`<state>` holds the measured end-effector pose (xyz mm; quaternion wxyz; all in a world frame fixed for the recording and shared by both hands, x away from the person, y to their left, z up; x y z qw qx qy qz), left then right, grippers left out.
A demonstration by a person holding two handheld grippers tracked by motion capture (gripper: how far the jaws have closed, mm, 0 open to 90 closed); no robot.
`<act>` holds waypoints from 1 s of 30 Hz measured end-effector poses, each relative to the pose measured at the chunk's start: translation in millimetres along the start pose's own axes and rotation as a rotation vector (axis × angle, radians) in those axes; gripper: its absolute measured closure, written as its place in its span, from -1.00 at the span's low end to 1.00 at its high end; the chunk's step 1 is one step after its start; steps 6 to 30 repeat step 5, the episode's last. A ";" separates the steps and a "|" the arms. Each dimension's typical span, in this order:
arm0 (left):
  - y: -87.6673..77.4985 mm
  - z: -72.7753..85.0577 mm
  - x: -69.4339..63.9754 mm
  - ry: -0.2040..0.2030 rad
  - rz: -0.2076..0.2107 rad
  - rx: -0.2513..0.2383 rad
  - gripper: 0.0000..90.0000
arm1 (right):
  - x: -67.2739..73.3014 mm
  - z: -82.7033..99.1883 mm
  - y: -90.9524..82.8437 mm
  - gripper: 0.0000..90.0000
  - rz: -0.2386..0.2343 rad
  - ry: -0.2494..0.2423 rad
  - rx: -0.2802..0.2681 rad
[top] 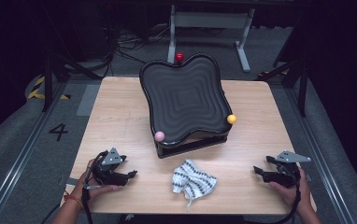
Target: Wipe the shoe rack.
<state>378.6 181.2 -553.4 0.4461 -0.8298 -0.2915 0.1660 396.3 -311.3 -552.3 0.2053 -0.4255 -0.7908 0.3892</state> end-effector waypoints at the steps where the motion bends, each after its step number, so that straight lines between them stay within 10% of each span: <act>1: 0.0 0.1 0.0 -0.001 -0.001 0.001 -0.43 | -0.2 0.0 0.0 -0.41 0.001 0.000 0.000; 30: 0.1 -0.1 0.5 -0.001 -0.004 0.000 -0.44 | -0.8 -0.2 0.2 -0.46 0.011 0.008 0.001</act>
Point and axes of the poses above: each handheld gripper's, and its own axes: y roughly forward along the jaws, z roughly out of its underside, x roughly to its left, the point moved 10 cm from there along y, roughly forward along the jaws, and after that the axes turned 11 degrees about x, right-handed, at the moved point
